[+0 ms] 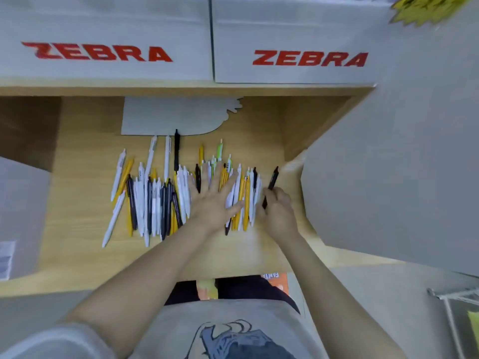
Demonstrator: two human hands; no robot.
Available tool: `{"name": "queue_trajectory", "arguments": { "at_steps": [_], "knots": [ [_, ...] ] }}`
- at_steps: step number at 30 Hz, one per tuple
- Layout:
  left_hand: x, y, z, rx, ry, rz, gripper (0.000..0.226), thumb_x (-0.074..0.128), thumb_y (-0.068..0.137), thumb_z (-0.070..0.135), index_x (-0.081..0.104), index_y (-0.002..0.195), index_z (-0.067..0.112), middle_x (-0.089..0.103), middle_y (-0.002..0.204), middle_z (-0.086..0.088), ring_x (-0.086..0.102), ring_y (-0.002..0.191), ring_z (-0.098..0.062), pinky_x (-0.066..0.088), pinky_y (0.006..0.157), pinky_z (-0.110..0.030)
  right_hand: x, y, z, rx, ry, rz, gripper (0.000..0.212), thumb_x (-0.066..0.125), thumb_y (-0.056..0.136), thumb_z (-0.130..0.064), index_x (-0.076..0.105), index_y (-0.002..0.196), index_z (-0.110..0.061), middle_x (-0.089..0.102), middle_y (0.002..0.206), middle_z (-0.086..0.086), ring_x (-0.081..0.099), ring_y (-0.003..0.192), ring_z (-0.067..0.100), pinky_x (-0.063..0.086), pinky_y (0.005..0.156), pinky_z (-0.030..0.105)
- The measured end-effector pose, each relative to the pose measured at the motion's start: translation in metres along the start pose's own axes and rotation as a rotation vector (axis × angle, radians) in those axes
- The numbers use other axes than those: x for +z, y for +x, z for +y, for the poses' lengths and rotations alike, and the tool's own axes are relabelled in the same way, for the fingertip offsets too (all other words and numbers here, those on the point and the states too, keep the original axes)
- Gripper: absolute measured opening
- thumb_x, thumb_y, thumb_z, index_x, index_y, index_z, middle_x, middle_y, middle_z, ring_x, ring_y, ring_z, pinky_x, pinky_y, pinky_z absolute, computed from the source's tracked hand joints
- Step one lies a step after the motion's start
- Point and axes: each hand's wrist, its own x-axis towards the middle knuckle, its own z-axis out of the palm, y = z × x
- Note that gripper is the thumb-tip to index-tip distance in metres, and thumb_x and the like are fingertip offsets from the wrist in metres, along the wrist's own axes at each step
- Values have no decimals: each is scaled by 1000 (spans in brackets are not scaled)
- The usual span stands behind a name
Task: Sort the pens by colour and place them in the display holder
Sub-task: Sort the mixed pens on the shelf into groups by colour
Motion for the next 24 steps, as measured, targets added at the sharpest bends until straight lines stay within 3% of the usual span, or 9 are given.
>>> {"name": "queue_trajectory", "arguments": {
  "at_steps": [3, 6, 10, 14, 17, 24],
  "knots": [
    [12, 3, 0, -45, 7, 31, 80, 19, 87, 83, -6, 154, 48, -24, 164, 4, -28, 148, -33, -11, 116, -64, 6, 3, 8, 10, 107, -27, 25, 57, 93, -13, 63, 114, -3, 53, 115, 13, 51, 107, 29, 45, 86, 34],
    [16, 1, -3, -54, 6, 78, 78, 21, 88, 83, -1, 155, 48, -18, 166, 5, -23, 149, -33, -8, 118, -63, 5, 6, 2, 79, 256, -9, 16, 62, 92, -18, 63, 105, -9, 53, 105, 5, 56, 89, 20, 45, 74, 29],
    [18, -2, -14, -88, 22, 100, 79, 20, 89, 82, 2, 156, 45, -18, 165, 6, -24, 150, -29, -15, 118, -58, 4, 14, -13, 182, 443, 5, 43, 70, 89, -23, 49, 125, -12, 57, 98, 1, 55, 81, 12, 37, 59, 15],
    [18, -8, -29, -73, 28, 93, 75, 16, 92, 79, 4, 157, 43, -21, 162, 9, -25, 150, -25, -15, 119, -56, 10, 23, -23, 239, 382, -21, 40, 70, 89, -26, 55, 123, -8, 59, 95, 1, 57, 81, 17, 39, 64, 26],
    [16, -19, -51, -87, 54, 102, 71, 14, 94, 76, 4, 156, 43, -19, 163, 9, -26, 149, -25, -17, 119, -53, 16, 24, -36, 297, 402, -41, 35, 68, 91, -25, 59, 120, -8, 62, 95, 1, 57, 83, 16, 38, 69, 23],
    [8, -49, -113, -39, 19, 105, 64, 18, 98, 66, -3, 155, 46, -18, 165, 5, -25, 150, -20, -15, 120, -47, 46, 12, -93, 302, 456, -104, 23, 71, 88, -22, 61, 106, -10, 56, 79, -5, 54, 77, 15, 36, 58, 19]
  ]
}}
